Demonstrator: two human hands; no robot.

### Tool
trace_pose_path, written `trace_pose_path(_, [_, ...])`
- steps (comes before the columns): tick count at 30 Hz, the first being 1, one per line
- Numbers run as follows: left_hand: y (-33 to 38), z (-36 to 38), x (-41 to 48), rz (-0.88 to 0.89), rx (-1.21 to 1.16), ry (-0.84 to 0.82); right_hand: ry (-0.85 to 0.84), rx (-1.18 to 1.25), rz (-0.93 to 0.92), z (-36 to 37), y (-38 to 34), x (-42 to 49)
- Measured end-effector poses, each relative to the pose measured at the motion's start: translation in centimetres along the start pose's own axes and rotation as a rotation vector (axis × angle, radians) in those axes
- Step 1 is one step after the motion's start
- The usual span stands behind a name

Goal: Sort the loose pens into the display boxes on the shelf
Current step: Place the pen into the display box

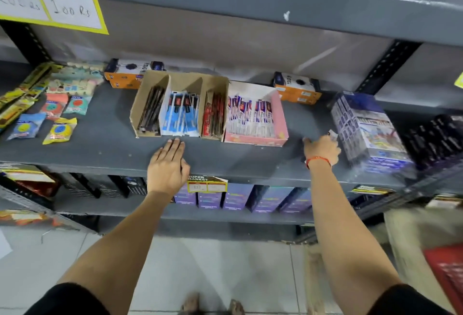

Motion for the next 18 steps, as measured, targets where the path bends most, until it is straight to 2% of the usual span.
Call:
trace_pose_path(2, [0.0, 0.0, 0.0, 0.003, -0.001, 0.013, -0.028, -0.054, 0.020, 0.2, 0.7, 0.1])
trace_pose_path(8, [0.1, 0.0, 0.0, -0.005, 0.007, 0.029, -0.022, -0.092, -0.087, 1.2, 0.5, -0.8])
trace_pose_path(18, [0.0, 0.2, 0.0, -0.006, 0.022, 0.021, -0.057, -0.028, 0.032, 0.9, -0.7, -0.8])
Point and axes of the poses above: each hand's wrist, its own x-axis towards the middle knuckle, its own z-axis out of the palm, y = z × x, the point moved 3 cm from there along x, towards the middle knuckle, and after that the axes turned 8 degrees about x, right-handed, at the moved point
